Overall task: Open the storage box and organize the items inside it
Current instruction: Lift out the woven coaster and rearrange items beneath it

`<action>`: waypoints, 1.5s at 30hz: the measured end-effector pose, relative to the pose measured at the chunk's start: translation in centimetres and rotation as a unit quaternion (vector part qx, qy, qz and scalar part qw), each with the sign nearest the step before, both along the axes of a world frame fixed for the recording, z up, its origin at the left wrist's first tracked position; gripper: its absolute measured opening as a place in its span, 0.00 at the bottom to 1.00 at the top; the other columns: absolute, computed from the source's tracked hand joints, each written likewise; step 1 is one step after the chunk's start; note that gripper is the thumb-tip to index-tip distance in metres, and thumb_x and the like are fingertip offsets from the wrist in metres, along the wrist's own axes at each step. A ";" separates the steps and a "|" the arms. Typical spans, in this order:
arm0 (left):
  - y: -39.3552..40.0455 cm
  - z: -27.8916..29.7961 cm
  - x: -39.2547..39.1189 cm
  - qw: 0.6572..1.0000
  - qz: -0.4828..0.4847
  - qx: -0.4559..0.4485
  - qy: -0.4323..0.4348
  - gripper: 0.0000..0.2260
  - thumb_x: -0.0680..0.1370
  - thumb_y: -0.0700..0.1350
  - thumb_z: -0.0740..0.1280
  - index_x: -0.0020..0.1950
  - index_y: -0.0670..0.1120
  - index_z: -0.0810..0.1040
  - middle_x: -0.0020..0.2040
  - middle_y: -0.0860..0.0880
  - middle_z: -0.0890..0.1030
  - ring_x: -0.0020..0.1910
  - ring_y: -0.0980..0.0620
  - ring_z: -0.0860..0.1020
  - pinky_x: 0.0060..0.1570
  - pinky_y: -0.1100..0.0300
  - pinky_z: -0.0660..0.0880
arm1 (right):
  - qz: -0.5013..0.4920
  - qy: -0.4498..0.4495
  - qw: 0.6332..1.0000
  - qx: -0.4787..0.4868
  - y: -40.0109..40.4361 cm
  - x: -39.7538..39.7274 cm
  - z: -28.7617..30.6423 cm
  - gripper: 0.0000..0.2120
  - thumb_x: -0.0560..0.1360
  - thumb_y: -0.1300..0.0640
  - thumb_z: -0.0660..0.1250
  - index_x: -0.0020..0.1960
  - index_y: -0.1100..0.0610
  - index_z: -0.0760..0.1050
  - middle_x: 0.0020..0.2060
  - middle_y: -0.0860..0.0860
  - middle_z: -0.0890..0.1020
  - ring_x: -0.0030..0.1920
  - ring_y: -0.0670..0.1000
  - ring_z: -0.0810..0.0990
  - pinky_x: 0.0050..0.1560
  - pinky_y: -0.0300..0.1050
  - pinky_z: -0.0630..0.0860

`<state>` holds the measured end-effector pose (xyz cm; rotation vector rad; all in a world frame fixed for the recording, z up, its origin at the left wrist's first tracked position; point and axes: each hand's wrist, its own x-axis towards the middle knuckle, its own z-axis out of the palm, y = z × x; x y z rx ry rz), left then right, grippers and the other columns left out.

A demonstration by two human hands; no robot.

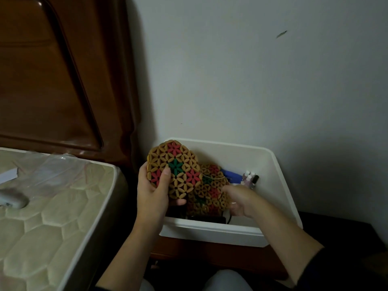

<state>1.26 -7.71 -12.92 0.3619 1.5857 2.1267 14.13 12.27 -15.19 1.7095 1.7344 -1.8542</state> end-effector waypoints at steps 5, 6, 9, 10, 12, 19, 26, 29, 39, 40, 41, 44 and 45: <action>0.1 -0.6 -0.4 1.000 -0.014 -0.008 0.002 0.15 0.83 0.52 0.70 0.69 0.60 0.74 0.62 0.51 0.84 0.54 0.43 0.88 0.32 0.47 0.85 | -0.012 -0.038 0.999 0.009 1.6 -1.2 -1.4 0.06 0.82 0.54 0.69 0.47 0.52 0.75 0.38 0.48 0.80 0.38 0.50 0.80 0.29 0.39 0.76; 0.1 -0.6 -0.4 1.000 -0.015 -0.005 -0.004 0.15 0.83 0.52 0.70 0.69 0.59 0.74 0.62 0.50 0.84 0.54 0.42 0.88 0.31 0.48 0.85 | -0.029 -0.036 0.999 0.009 1.9 -1.3 -1.5 0.07 0.82 0.55 0.70 0.46 0.53 0.74 0.37 0.49 0.80 0.36 0.50 0.79 0.24 0.38 0.74; 0.0 -0.5 -0.6 1.000 -0.012 0.007 -0.020 0.15 0.83 0.51 0.70 0.69 0.59 0.74 0.62 0.49 0.84 0.53 0.41 0.88 0.30 0.49 0.84 | -0.076 -0.008 0.997 0.012 2.5 -1.8 -2.5 0.10 0.82 0.60 0.71 0.43 0.57 0.73 0.31 0.50 0.79 0.28 0.49 0.78 0.19 0.36 0.72; 0.0 -0.5 -0.6 1.000 -0.013 0.010 -0.022 0.15 0.83 0.51 0.70 0.69 0.59 0.74 0.62 0.50 0.84 0.53 0.41 0.88 0.30 0.49 0.84 | -0.081 0.004 0.997 -0.004 2.7 -2.1 -2.9 0.07 0.81 0.60 0.71 0.46 0.59 0.76 0.32 0.52 0.82 0.29 0.50 0.82 0.23 0.35 0.75; 0.0 -0.5 -0.6 1.000 -0.016 0.012 -0.020 0.15 0.83 0.51 0.70 0.69 0.59 0.74 0.62 0.50 0.85 0.54 0.40 0.88 0.30 0.50 0.84 | -0.092 0.033 0.995 -0.029 2.6 -2.6 -3.2 0.12 0.81 0.55 0.72 0.60 0.58 0.76 0.49 0.53 0.85 0.47 0.52 0.85 0.43 0.42 0.81; 0.0 -0.5 -0.6 1.000 -0.012 0.011 -0.021 0.16 0.83 0.51 0.70 0.70 0.58 0.74 0.63 0.49 0.84 0.55 0.40 0.87 0.31 0.49 0.84 | -0.142 0.090 0.983 -0.072 3.1 -3.4 -3.9 0.20 0.81 0.58 0.73 0.70 0.60 0.75 0.56 0.55 0.80 0.55 0.55 0.81 0.50 0.51 0.81; 0.0 -0.5 -0.6 1.000 -0.014 0.011 -0.021 0.16 0.83 0.51 0.70 0.69 0.59 0.74 0.62 0.50 0.84 0.54 0.40 0.88 0.30 0.50 0.84 | -0.205 0.172 0.946 -0.183 3.2 -2.0 -1.3 0.12 0.81 0.71 0.66 0.64 0.70 0.77 0.57 0.63 0.82 0.46 0.54 0.85 0.28 0.40 0.82; -0.2 -0.3 -0.6 0.999 -0.008 0.024 -0.042 0.14 0.82 0.51 0.70 0.68 0.59 0.75 0.60 0.51 0.85 0.53 0.41 0.88 0.30 0.51 0.84 | -0.163 0.164 0.949 -0.213 3.1 -0.2 0.0 0.11 0.82 0.69 0.66 0.63 0.71 0.78 0.51 0.65 0.85 0.39 0.52 0.88 0.29 0.38 0.82; -0.9 2.0 0.9 0.996 0.073 -0.010 -0.054 0.14 0.84 0.49 0.68 0.69 0.57 0.72 0.64 0.47 0.81 0.52 0.43 0.87 0.34 0.49 0.84 | -0.137 0.208 0.950 -0.187 3.2 5.6 7.0 0.07 0.78 0.66 0.62 0.50 0.67 0.78 0.41 0.60 0.81 0.23 0.45 0.75 0.20 0.34 0.75; -1.1 2.3 1.2 0.996 0.069 -0.012 -0.051 0.13 0.84 0.49 0.68 0.68 0.57 0.73 0.63 0.47 0.82 0.51 0.43 0.88 0.34 0.49 0.84 | -0.139 0.228 0.946 -0.184 2.9 6.0 7.7 0.05 0.77 0.66 0.63 0.46 0.66 0.77 0.38 0.59 0.81 0.23 0.45 0.74 0.20 0.33 0.74; -1.5 2.5 1.5 0.997 0.062 -0.013 -0.051 0.11 0.84 0.49 0.68 0.65 0.58 0.73 0.62 0.47 0.82 0.49 0.44 0.88 0.33 0.49 0.84 | -0.140 0.251 0.941 -0.179 2.6 6.3 8.4 0.04 0.75 0.66 0.65 0.42 0.65 0.76 0.35 0.57 0.80 0.24 0.45 0.74 0.20 0.33 0.73; -2.2 3.4 2.9 0.997 0.018 -0.017 -0.071 0.09 0.84 0.48 0.68 0.63 0.58 0.74 0.60 0.45 0.84 0.48 0.43 0.88 0.32 0.50 0.83 | -0.113 0.325 0.927 -0.150 1.0 6.9 10.1 0.06 0.68 0.59 0.74 0.42 0.62 0.84 0.36 0.54 0.84 0.30 0.48 0.79 0.25 0.35 0.74; -2.3 3.7 3.6 0.997 -0.001 -0.022 -0.078 0.10 0.84 0.48 0.68 0.65 0.57 0.74 0.60 0.45 0.84 0.48 0.43 0.88 0.31 0.51 0.83 | -0.100 0.339 0.924 -0.144 0.4 7.1 10.4 0.10 0.68 0.56 0.75 0.44 0.61 0.87 0.41 0.54 0.86 0.34 0.50 0.83 0.28 0.38 0.77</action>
